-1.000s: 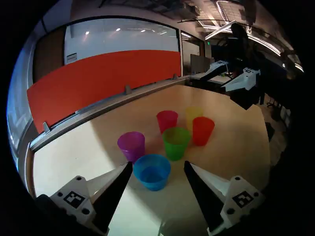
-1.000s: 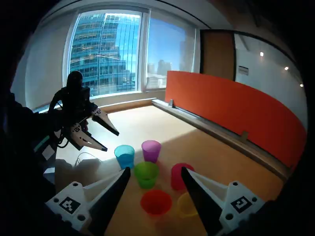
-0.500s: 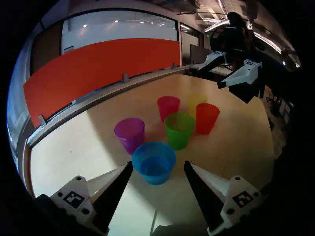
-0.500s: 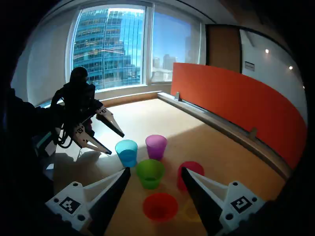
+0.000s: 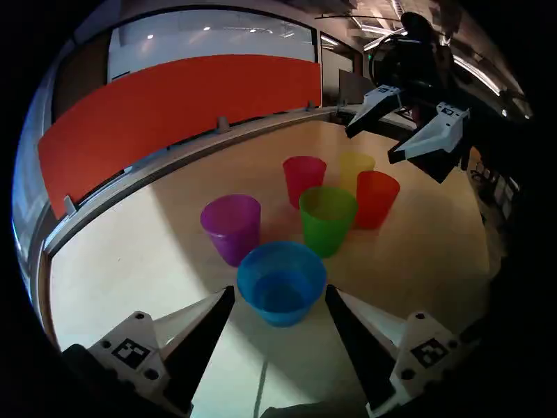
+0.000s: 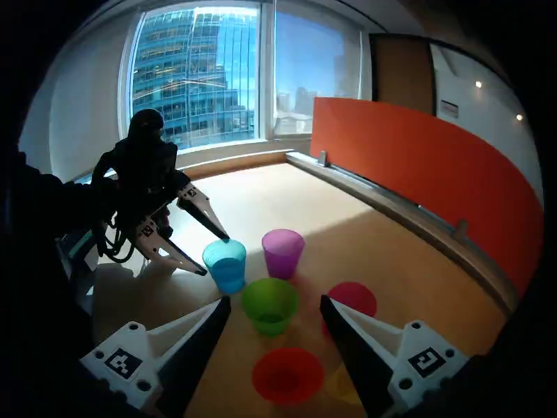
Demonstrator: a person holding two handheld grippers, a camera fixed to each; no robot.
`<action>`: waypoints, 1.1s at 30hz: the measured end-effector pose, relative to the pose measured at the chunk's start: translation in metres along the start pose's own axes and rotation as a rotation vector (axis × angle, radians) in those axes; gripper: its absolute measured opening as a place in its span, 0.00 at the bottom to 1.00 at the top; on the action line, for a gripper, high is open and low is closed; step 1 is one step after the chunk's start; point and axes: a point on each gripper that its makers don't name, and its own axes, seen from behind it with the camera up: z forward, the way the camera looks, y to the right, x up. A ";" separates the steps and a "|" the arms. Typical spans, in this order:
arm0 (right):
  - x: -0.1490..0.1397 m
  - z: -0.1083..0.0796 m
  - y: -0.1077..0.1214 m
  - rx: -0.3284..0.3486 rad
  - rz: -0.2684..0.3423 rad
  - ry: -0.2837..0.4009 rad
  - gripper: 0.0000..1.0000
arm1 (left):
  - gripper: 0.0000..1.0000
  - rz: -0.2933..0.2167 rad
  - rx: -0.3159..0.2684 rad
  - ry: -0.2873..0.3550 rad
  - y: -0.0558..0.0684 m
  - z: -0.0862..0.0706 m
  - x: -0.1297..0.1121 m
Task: Pour water
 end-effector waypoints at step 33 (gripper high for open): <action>-0.008 0.019 0.001 0.021 0.006 -0.030 1.00 | 0.89 -0.010 -0.045 -0.012 0.002 0.030 0.004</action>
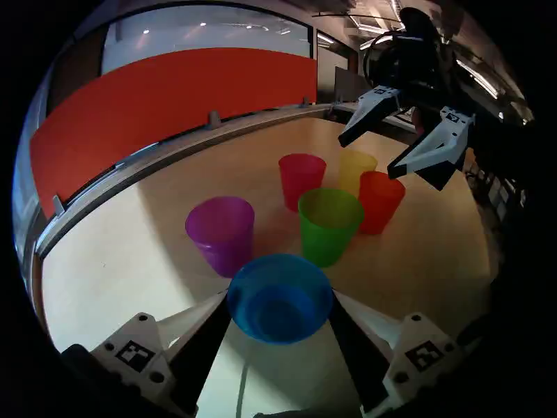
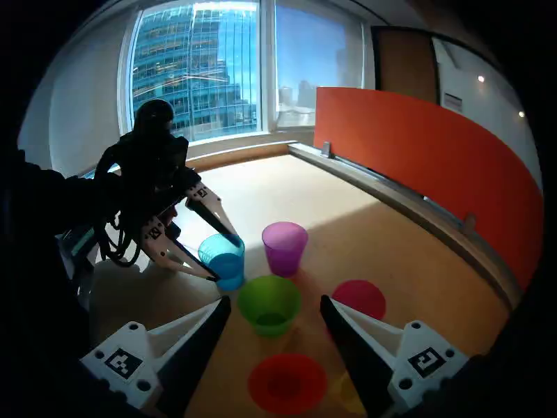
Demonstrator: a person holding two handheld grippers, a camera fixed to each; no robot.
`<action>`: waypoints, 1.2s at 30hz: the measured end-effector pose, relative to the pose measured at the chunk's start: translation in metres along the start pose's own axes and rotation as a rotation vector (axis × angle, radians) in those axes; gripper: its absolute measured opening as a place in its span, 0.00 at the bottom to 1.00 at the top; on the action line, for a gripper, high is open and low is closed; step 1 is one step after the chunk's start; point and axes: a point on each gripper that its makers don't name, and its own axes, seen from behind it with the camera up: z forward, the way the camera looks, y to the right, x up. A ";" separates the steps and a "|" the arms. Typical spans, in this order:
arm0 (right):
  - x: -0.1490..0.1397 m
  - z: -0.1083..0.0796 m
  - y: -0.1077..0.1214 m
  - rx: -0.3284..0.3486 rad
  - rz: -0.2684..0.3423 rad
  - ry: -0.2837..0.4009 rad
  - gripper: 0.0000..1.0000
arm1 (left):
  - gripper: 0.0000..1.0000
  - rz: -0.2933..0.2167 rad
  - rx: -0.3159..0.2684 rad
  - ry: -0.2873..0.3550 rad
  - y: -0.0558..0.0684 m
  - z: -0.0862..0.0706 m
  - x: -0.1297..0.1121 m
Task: Pour water
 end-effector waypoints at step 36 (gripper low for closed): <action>-0.019 0.038 -0.014 0.028 -0.019 -0.083 1.00 | 0.89 -0.027 0.035 0.082 -0.011 -0.041 0.019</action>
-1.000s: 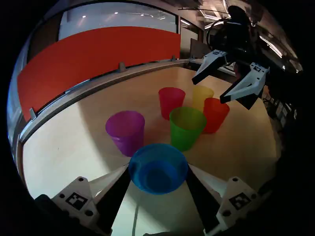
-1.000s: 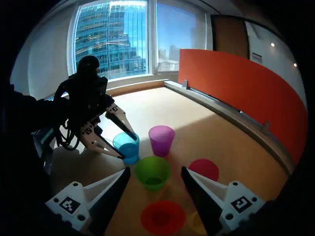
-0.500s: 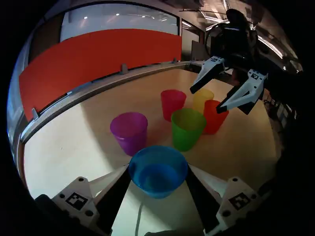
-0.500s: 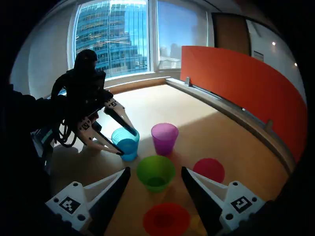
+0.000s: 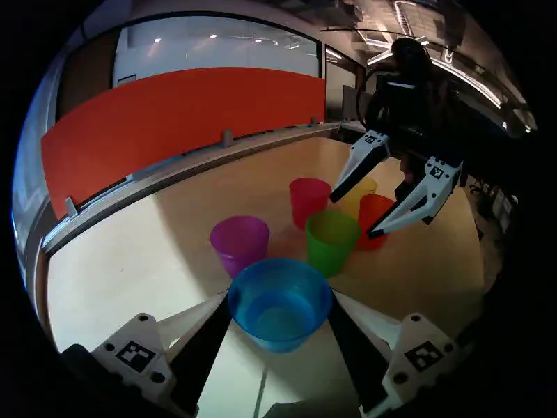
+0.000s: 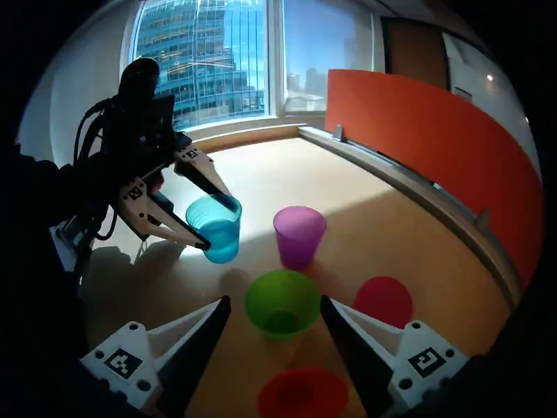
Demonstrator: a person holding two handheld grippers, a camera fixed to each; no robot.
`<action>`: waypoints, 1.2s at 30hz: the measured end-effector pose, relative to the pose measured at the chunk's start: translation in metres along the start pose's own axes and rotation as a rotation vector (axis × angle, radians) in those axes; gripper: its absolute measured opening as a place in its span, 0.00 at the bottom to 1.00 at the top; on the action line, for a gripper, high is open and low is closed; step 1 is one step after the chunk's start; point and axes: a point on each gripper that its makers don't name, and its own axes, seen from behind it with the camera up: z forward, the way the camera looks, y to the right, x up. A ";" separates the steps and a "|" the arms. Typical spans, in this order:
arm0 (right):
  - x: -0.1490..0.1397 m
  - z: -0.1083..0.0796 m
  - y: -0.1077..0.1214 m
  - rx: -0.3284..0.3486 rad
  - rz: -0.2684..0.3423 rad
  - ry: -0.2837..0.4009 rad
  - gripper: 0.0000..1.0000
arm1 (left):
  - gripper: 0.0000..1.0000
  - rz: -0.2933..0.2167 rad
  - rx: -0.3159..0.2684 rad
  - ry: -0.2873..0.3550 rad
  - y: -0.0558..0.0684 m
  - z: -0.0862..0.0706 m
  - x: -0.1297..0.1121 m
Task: Pour water
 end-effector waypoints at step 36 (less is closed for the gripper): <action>-0.023 0.037 0.012 -0.053 0.001 -0.100 1.00 | 0.89 -0.016 0.009 0.025 -0.005 -0.013 0.000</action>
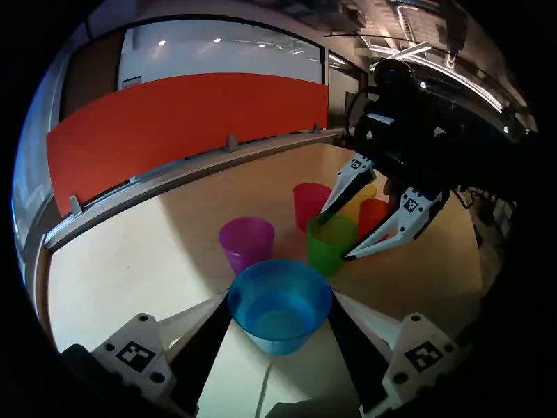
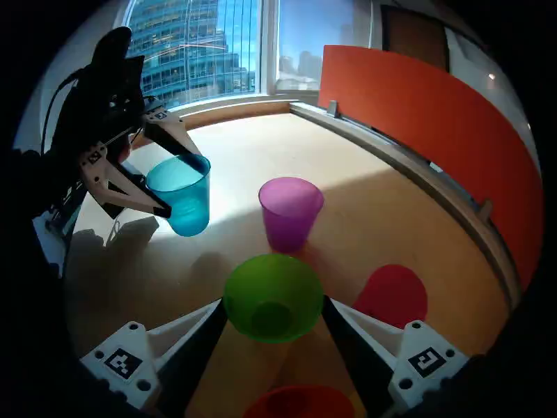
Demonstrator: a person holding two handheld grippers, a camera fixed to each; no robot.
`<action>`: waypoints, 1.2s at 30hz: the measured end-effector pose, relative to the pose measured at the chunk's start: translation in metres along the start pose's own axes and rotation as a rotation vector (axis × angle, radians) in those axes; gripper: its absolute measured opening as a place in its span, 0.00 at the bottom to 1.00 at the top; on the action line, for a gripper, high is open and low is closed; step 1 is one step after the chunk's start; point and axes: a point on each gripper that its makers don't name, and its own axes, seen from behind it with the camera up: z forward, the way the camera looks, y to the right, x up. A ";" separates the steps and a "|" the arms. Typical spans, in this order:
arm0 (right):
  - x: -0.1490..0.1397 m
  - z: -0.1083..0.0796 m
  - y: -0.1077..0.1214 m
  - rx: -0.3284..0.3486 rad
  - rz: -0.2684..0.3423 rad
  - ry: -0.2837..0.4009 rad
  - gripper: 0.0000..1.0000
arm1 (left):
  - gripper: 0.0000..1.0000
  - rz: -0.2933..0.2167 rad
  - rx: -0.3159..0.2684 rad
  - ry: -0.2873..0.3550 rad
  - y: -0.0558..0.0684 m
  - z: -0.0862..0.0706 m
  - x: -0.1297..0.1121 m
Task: Pour water
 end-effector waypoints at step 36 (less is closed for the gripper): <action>0.028 -0.086 -0.016 -0.083 0.074 0.192 0.91 | 0.89 0.025 0.012 0.077 0.037 -0.025 0.036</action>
